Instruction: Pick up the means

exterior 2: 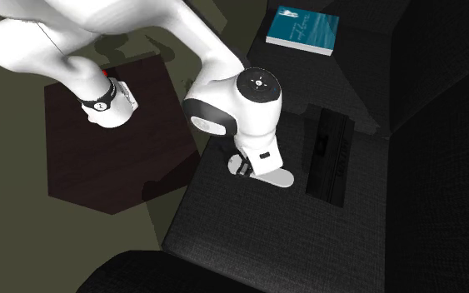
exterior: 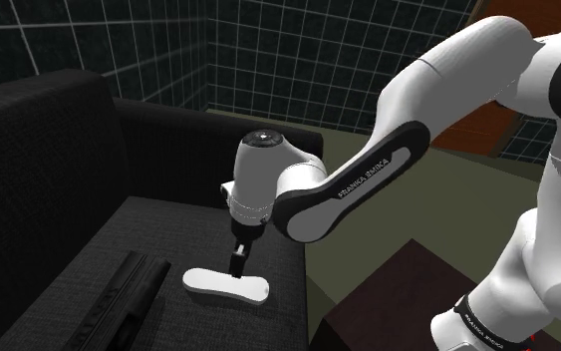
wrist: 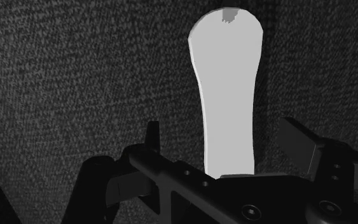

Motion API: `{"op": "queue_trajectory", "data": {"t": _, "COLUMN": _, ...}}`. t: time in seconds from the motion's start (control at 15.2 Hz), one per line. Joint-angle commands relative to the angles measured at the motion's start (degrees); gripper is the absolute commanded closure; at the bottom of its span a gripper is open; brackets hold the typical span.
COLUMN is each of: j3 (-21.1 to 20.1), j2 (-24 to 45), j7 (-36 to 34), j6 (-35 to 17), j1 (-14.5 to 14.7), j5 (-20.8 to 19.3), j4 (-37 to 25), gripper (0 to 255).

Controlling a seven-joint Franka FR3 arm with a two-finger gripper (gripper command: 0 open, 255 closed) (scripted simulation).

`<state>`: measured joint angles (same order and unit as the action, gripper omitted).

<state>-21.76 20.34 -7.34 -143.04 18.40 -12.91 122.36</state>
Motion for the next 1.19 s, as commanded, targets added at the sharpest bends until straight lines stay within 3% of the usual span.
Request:
{"op": "queue_trajectory", "data": {"t": 0.0, "j3": 0.43, "j2": 3.95, "j7": -0.83, "j6": -1.14, "j1": 1.96, "j5": -2.45, "j4": -2.67, "gripper": 0}}
{"op": "queue_trajectory", "data": {"t": 0.13, "j3": 0.90, "j2": 7.12, "j7": -1.21, "j6": -1.82, "j1": 3.61, "j5": -4.18, "j4": -5.10, "gripper": 0}}
{"op": "queue_trajectory", "data": {"t": 0.73, "j3": 3.13, "j2": 11.88, "j7": -3.02, "j6": -5.80, "j1": 5.28, "j5": -6.78, "j4": -5.78, "gripper": 0}}
{"op": "queue_trajectory", "data": {"t": 0.79, "j3": 3.16, "j2": 11.91, "j7": -3.03, "j6": -5.88, "j1": 5.28, "j5": -6.82, "j4": -5.72, "gripper": 255}}
{"op": "queue_trajectory", "data": {"t": 1.12, "j3": 3.14, "j2": 11.83, "j7": -3.02, "j6": -5.90, "j1": 5.25, "j5": -6.80, "j4": -5.63, "gripper": 255}}
